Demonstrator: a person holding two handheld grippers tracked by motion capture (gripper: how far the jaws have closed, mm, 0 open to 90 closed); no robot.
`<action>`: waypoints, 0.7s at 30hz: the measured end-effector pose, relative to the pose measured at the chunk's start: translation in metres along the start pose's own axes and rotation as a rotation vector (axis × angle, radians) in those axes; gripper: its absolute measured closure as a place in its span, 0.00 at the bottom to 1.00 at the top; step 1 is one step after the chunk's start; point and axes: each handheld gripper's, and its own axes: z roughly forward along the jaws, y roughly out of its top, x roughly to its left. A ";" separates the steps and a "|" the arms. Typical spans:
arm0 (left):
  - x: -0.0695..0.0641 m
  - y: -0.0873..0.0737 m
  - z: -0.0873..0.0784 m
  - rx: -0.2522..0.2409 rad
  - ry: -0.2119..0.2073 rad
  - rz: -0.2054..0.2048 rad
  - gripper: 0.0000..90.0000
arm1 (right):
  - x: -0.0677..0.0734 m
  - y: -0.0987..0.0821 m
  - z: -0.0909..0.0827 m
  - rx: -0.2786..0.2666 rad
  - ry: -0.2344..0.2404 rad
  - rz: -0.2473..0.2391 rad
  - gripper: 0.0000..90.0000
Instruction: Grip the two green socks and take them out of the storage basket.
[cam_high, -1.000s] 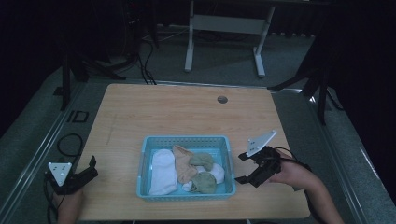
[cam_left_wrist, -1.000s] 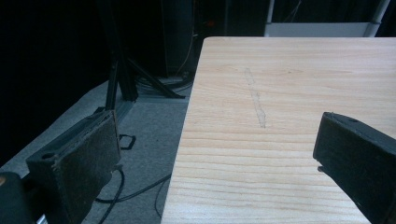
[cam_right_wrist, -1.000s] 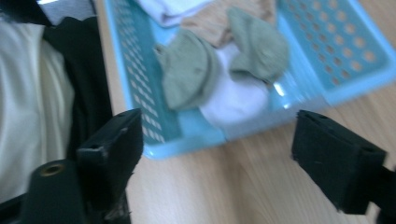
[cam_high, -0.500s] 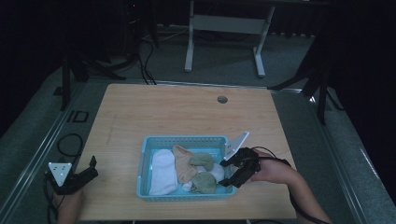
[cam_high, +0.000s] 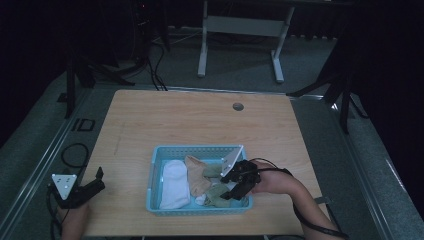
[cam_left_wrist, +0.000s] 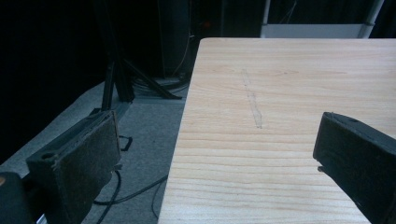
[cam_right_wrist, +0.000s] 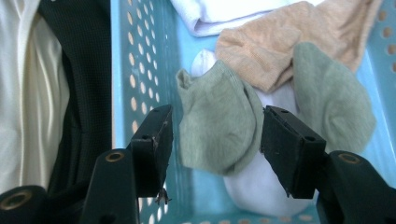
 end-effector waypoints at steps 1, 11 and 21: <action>0.000 0.000 0.000 -0.001 0.000 0.000 0.00 | -0.001 0.002 0.003 0.007 -0.002 -0.008 0.48; 0.000 0.000 0.000 -0.004 -0.003 0.000 0.00 | -0.010 0.015 0.024 0.062 0.012 -0.011 0.50; 0.000 0.000 0.000 -0.005 -0.004 0.000 0.00 | -0.017 0.019 0.042 0.172 0.014 -0.021 0.54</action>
